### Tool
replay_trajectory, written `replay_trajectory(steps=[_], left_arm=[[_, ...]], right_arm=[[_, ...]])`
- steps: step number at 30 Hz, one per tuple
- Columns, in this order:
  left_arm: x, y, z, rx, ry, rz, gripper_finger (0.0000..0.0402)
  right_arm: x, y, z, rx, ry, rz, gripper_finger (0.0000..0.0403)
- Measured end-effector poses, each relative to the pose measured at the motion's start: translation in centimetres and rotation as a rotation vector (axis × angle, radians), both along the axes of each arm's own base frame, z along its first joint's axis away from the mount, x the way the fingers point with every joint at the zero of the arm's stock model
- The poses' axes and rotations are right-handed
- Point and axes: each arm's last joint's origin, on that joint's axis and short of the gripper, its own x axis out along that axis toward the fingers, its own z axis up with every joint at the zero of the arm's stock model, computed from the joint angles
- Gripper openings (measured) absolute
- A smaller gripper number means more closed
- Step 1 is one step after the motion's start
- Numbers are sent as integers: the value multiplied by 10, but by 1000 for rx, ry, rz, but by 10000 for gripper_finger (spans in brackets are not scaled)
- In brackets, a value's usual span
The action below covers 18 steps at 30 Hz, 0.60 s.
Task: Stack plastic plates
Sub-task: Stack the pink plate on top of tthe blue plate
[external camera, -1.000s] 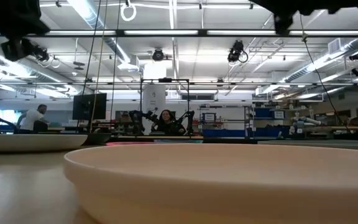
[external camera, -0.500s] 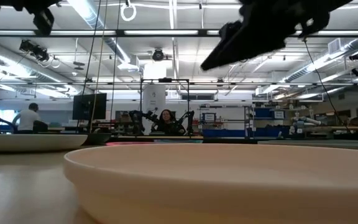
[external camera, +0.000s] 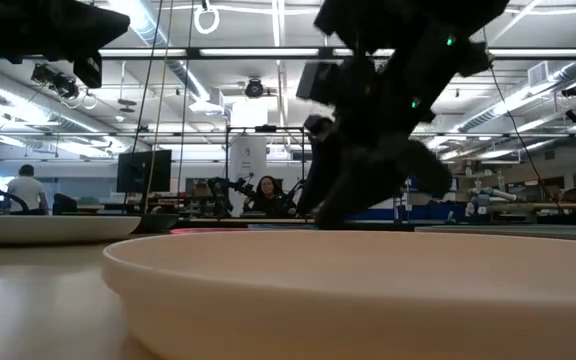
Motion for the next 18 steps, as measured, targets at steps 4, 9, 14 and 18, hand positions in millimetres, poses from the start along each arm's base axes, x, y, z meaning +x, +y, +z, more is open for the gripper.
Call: replay_trajectory(steps=[4, 9, 14, 18], left_arm=[[0, 0, 0, 9, 1, 2, 23], [0, 0, -2, 29, 21, 5, 23], [0, 0, -2, -18, 15, -4, 23], [0, 0, -2, -165, -1, -31, 23]], right_arm=[[5, -14, -12, -48, 33, 25, 201], [8, -23, -16, -66, 45, 83, 200], [10, -29, -16, -45, 45, 133, 188], [11, -35, -16, -18, 51, 177, 162]])
